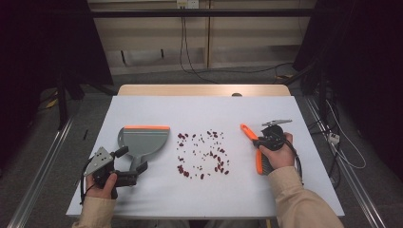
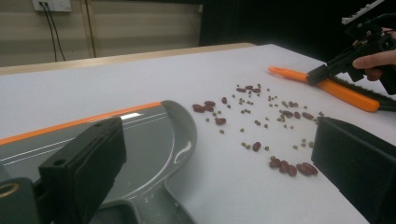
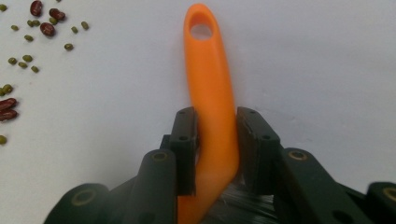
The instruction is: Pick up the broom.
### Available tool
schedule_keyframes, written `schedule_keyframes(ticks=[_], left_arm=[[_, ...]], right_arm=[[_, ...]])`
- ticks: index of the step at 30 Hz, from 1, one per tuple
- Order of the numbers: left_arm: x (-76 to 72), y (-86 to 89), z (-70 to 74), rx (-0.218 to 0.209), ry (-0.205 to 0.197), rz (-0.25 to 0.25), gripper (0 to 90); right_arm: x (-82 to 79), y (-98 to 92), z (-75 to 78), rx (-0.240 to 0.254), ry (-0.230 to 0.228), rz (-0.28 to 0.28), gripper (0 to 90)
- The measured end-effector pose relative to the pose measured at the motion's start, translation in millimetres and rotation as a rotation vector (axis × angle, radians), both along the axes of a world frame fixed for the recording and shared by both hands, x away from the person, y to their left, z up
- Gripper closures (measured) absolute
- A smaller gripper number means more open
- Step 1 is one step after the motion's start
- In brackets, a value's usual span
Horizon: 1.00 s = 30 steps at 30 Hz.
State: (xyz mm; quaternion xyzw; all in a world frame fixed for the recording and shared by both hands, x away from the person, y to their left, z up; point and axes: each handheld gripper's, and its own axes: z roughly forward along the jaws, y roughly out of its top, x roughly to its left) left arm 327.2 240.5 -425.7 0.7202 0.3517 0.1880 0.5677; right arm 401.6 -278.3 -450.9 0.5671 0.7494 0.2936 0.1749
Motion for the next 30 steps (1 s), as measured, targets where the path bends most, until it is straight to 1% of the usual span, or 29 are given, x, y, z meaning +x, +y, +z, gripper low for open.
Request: schedule_keyframes(ticks=[2, 4, 6, 7, 8, 9, 10, 12, 13, 14, 15, 16, 17, 19, 21, 22, 23, 24, 25, 26, 27, 28, 29, 30], left_arm=[[-0.1, -0.2, 0.1, 0.0, 0.0, 0.0, 2.9], [-0.6, -0.7, 0.4, 0.001, -0.001, -0.001, 2.9], [-1.0, -1.0, 0.6, 0.005, -0.002, -0.003, 3.0], [-1.2, -1.0, 0.7, 0.004, -0.003, -0.003, 2.9], [-1.3, -0.9, 0.8, 0.004, -0.003, -0.002, 2.9], [-1.3, -1.0, 0.8, 0.004, -0.003, -0.001, 2.9], [-1.2, -1.1, 0.8, 0.003, -0.002, 0.0, 2.9], [-1.2, -1.5, 0.8, 0.001, -0.002, 0.0, 2.9], [-1.1, -1.7, 0.8, 0.002, -0.002, -0.001, 2.9], [-1.1, -1.8, 0.7, 0.003, -0.002, -0.003, 2.9], [-1.1, -1.8, 0.7, 0.006, -0.002, -0.004, 2.9], [-1.1, -1.8, 0.7, 0.005, -0.001, -0.004, 2.9], [-0.9, -1.9, 0.6, 0.003, -0.001, -0.003, 2.9], [-0.6, -1.2, 0.4, 0.004, 0.0, -0.001, 3.0], [-0.3, -1.1, 0.1, 0.002, 0.0, -0.001, 2.9], [-0.3, -1.1, -0.1, 0.0, 0.001, -0.001, 2.9], [-0.3, -0.9, -0.2, 0.002, 0.001, -0.003, 3.0], [-0.3, -0.8, -0.2, 0.002, 0.002, -0.003, 2.9], [-0.4, -0.5, -0.1, 0.002, 0.001, -0.002, 2.9], [-0.5, -0.5, -0.1, -0.001, 0.002, -0.001, 2.9], [-0.3, -0.3, 0.0, 0.0, 0.002, -0.002, 2.9], [0.0, -0.1, 0.0, 0.001, 0.002, -0.002, 2.9], [0.3, 0.0, -0.1, 0.001, 0.004, -0.001, 2.9], [0.5, -0.1, -0.2, -0.001, 0.004, 0.002, 3.0]], right_arm=[[-1.7, -0.9, 0.4, 0.011, -0.015, -0.017, 65.9], [-5.2, -2.1, 2.4, 0.003, -0.028, -0.035, 62.0], [-9.3, -3.7, 2.9, 0.022, -0.01, -0.047, 58.4], [-11.9, -4.1, 3.0, 0.029, -0.012, -0.06, 56.8], [-14.5, -4.5, 3.4, 0.039, -0.013, -0.079, 56.1], [-15.9, -4.6, 3.0, 0.05, -0.016, -0.085, 58.4], [-16.8, -3.3, 2.0, 0.062, -0.012, -0.073, 63.0], [-16.9, 2.1, 0.6, 0.03, -0.023, -0.06, 62.8], [-15.7, 4.4, -0.9, 0.012, -0.029, -0.054, 65.3], [-14.0, 6.0, -2.2, 0.013, -0.032, -0.06, 67.8], [-11.8, 6.7, -4.0, 0.028, -0.036, -0.055, 66.6], [-9.8, 7.6, -4.7, 0.028, -0.04, -0.052, 67.4], [-8.8, 9.4, -3.4, 0.013, -0.031, -0.044, 68.7], [-5.8, 10.3, -3.4, 0.004, -0.042, 0.005, 68.8], [-5.9, 10.2, -3.3, -0.004, -0.043, 0.016, 67.7], [-6.3, 9.1, -3.9, 0.002, -0.037, 0.015, 67.2], [-7.0, 8.3, -3.8, 0.018, -0.029, 0.002, 66.6], [-7.4, 8.5, -3.8, 0.017, -0.025, 0.001, 65.8], [-7.1, 9.1, -4.5, -0.001, -0.037, 0.019, 65.3], [-7.1, 10.5, -4.7, -0.013, -0.038, 0.021, 65.2], [-6.8, 10.7, -5.3, -0.011, -0.036, 0.015, 65.5], [-6.2, 10.5, -5.9, -0.004, -0.033, 0.007, 65.8], [-5.8, 10.4, -5.7, 0.008, -0.019, -0.004, 66.1], [-5.4, 8.7, -6.4, 0.031, -0.015, -0.016, 66.4]])
